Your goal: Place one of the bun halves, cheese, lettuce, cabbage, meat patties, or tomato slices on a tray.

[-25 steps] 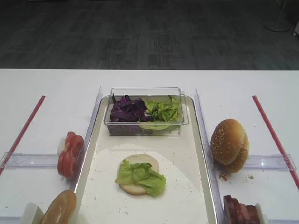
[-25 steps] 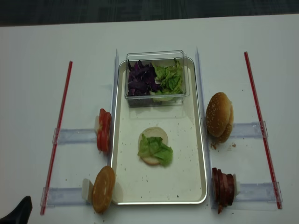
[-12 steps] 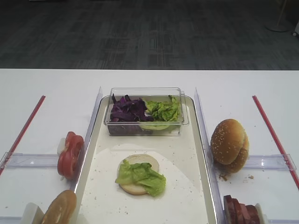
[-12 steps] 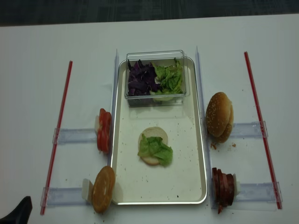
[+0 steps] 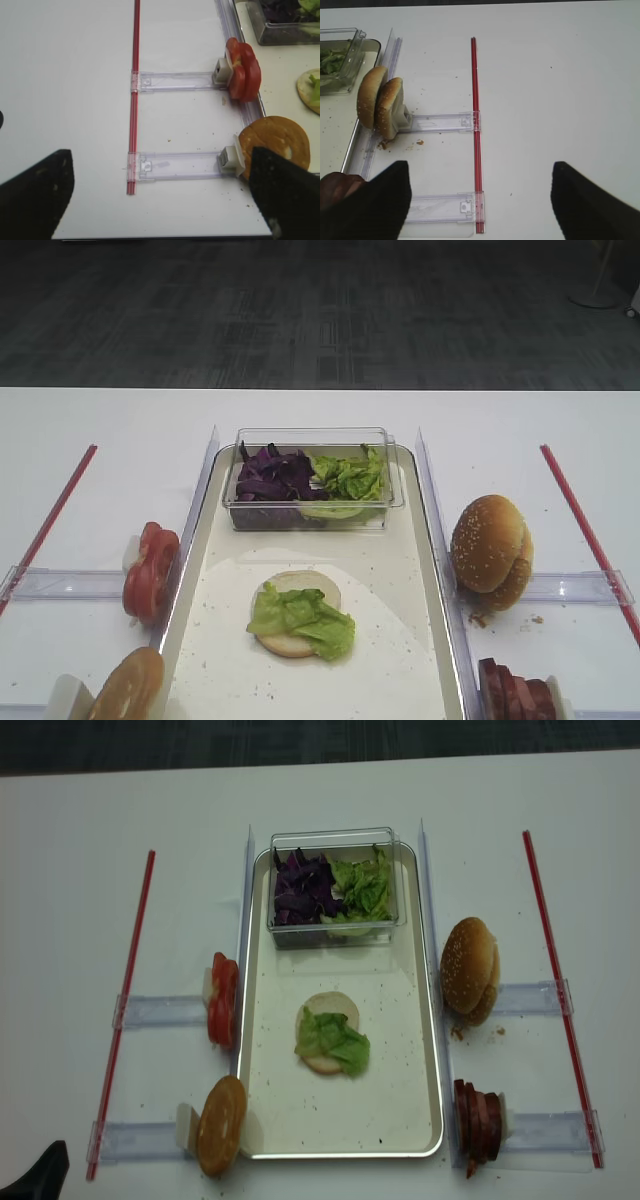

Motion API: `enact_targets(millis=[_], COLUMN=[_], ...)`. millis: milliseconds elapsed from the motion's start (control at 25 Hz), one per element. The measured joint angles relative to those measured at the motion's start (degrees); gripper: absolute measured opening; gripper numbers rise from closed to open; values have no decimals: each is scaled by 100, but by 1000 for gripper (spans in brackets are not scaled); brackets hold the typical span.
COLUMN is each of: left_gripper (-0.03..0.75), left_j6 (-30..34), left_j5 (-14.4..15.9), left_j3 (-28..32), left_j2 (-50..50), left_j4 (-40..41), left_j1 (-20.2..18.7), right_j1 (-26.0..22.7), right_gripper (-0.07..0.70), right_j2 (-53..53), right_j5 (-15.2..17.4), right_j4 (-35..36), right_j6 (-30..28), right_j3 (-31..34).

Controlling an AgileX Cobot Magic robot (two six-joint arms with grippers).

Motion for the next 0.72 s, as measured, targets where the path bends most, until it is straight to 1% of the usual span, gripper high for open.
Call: enact_targets(millis=[720], left_gripper=[653], left_j6=[0], left_j5=[0], left_j3=[0], left_j2=[0], left_j4=[0], left_j1=[0], right_j1=[0], right_gripper=[593], right_j2=[0], right_j5=[4], right_j4=[0], right_j6=[21], right_j3=[0])
